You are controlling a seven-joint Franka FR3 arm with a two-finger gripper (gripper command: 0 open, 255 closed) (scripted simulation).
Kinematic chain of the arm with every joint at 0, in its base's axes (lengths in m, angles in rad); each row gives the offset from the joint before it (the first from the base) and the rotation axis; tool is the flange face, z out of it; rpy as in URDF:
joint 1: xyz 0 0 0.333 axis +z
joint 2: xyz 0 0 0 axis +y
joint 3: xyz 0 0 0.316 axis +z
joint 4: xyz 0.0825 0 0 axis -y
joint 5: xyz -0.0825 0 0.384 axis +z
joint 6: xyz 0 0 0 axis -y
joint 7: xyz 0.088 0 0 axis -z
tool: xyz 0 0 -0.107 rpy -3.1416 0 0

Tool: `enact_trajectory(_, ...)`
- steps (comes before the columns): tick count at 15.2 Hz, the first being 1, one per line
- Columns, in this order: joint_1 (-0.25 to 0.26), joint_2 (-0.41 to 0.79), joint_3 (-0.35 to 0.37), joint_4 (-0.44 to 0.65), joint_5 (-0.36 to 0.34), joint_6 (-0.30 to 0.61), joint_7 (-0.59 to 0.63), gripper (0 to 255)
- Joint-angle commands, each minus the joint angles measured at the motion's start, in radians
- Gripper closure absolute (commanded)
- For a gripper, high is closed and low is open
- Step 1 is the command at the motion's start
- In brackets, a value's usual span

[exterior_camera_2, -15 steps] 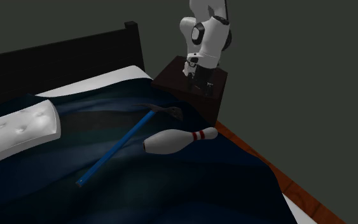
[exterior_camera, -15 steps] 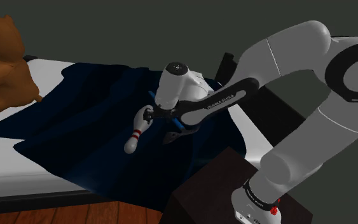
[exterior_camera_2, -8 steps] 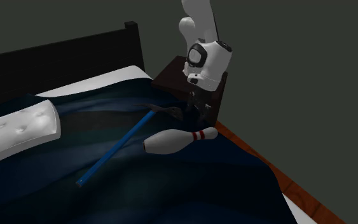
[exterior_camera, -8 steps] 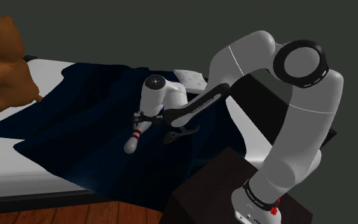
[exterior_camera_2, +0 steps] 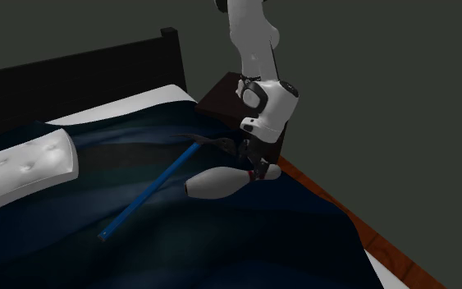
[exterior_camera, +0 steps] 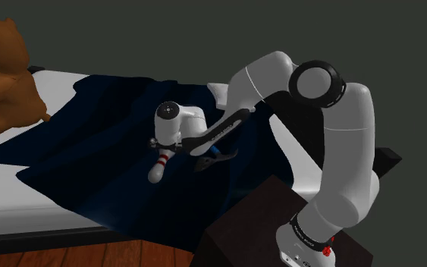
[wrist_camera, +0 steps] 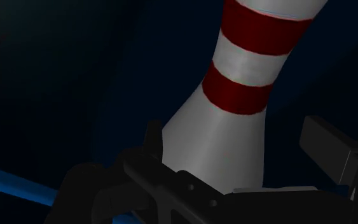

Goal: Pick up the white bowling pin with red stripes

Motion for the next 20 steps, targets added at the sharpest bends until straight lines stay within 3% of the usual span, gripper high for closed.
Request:
enact_trajectory(1,0.01,0.024,-0.014,0.012,-0.021,0.008,0.019,0)
enact_trajectory(6,0.026,0.063,-0.035,0.026,-0.056,0.024,0.05,0)
enact_trajectory(7,0.026,0.063,-0.035,0.025,-0.056,0.025,0.051,255)
enact_trajectory(16,0.026,0.063,-0.035,0.026,-0.056,0.024,0.05,255)
enact_trajectory(20,0.008,0.02,-0.011,0.01,-0.017,0.006,0.016,255)
